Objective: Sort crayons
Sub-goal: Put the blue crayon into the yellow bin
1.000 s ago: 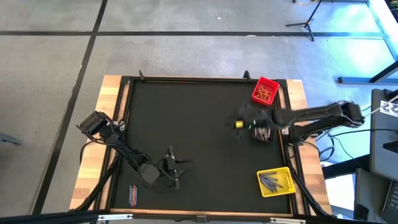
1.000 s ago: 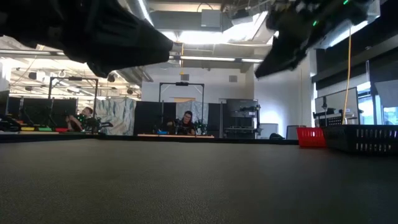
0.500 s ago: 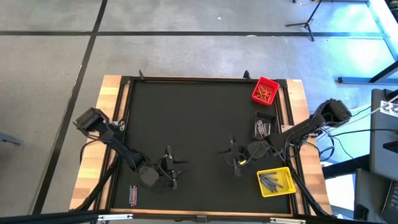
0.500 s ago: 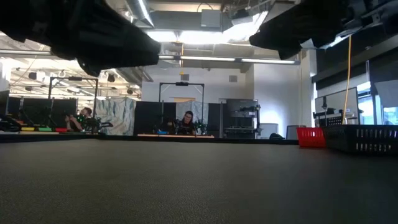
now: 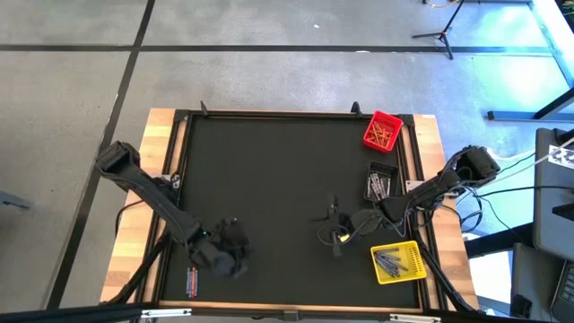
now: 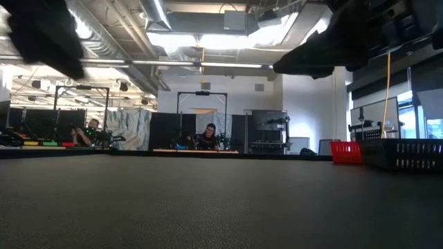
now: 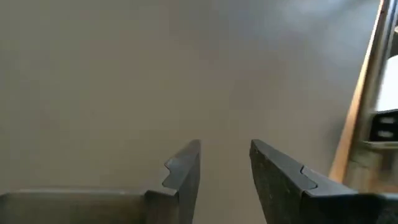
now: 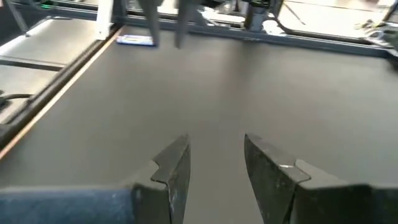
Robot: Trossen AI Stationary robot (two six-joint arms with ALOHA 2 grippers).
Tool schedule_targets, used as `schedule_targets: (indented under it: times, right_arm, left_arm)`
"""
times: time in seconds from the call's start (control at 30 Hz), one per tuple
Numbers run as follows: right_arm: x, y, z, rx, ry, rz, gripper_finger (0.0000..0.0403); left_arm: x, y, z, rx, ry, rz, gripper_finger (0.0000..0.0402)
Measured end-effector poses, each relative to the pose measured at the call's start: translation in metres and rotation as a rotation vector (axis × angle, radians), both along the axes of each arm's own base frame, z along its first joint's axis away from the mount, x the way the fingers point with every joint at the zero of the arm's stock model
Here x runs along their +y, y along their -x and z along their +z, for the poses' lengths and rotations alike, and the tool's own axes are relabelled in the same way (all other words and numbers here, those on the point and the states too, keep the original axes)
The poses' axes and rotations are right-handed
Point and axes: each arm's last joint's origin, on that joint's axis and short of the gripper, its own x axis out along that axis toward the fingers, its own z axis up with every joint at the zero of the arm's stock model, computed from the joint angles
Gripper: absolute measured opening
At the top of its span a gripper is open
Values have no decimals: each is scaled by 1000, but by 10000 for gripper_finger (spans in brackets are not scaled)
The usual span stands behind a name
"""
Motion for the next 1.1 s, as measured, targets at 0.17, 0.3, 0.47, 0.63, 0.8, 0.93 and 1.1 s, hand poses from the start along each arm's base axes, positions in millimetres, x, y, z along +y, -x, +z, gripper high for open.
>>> schedule_targets:
  times: [0.17, 0.3, 0.47, 0.63, 0.8, 0.93, 1.1]
  right_arm:
    - [-1, 0, 0, 1, 10, -17, 147]
    - [-1, 0, -1, 7, 15, -16, 147]
    - [-1, 1, -3, 26, 23, -16, 147]
    - [-2, 3, -7, 69, 43, -16, 147]
    - [-2, 3, -8, 84, 51, -16, 147]
    - [-2, 3, -8, 85, 51, -16, 147]
    - [-2, 3, -8, 82, 48, -16, 147]
  left_arm:
    - [-22, 10, 18, 135, 298, 146, 123]
    - [-41, 27, 20, 242, 479, 220, 120]
    - [-58, 52, 17, 345, 534, 274, 119]
    - [-66, 78, 13, 469, 566, 435, 119]
    - [-73, 88, 3, 523, 542, 503, 119]
    - [-78, 86, -14, 638, 502, 526, 119]
    - [-86, 92, -31, 795, 466, 546, 119]
